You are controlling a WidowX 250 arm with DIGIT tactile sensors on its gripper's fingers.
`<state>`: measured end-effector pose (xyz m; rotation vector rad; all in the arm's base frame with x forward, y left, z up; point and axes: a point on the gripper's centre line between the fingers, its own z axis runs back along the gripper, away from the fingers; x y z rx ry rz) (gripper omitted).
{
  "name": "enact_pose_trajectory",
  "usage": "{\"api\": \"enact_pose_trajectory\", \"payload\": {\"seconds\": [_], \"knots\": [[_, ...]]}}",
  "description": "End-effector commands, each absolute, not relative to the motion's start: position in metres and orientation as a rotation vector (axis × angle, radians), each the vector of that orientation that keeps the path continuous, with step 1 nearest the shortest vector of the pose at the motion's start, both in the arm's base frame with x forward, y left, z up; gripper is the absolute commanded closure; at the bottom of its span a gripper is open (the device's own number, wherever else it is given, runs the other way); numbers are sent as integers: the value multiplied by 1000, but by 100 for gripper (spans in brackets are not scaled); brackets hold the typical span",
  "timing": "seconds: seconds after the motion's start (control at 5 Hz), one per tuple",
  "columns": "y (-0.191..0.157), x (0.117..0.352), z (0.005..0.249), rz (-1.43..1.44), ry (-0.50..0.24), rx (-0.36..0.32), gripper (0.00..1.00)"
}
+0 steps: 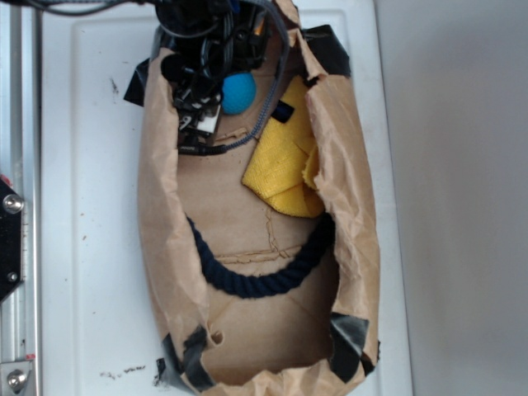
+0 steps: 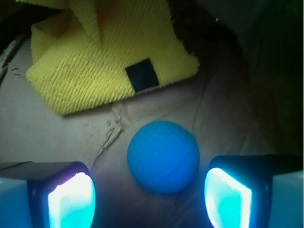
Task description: Grab the blue ball.
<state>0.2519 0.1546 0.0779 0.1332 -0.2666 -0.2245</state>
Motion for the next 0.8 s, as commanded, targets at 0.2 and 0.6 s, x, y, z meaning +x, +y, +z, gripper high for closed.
{"api": "enact_pose_trajectory", "payload": {"seconds": [0.2, 0.6], "knots": [[170, 279, 89, -141, -315, 180, 0], [157, 289, 72, -131, -306, 233, 0]]}}
